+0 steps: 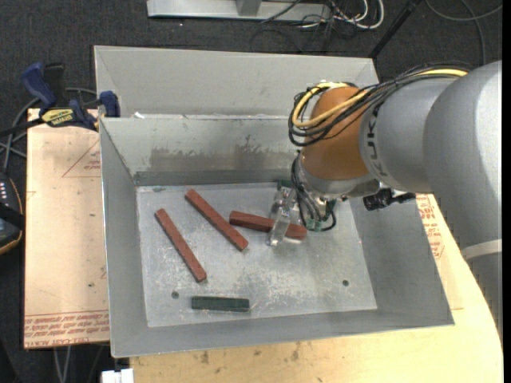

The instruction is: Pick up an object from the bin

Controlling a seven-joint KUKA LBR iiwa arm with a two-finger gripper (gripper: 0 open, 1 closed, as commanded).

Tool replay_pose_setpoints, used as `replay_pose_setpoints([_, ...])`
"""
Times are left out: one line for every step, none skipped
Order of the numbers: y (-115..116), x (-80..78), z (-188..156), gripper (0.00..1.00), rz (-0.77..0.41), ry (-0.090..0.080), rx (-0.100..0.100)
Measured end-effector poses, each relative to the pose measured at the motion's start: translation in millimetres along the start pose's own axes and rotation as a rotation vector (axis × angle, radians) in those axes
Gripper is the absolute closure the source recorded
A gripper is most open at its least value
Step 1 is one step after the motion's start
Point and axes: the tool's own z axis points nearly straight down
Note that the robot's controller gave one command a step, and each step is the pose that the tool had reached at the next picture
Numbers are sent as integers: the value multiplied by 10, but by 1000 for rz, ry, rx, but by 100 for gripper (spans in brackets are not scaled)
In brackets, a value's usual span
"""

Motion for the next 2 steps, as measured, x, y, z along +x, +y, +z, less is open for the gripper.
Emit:
replay_pose_setpoints([6,-8,-109,100,0,2,0])
replay_pose_setpoints([10,-12,-107,100,-1,3,1])
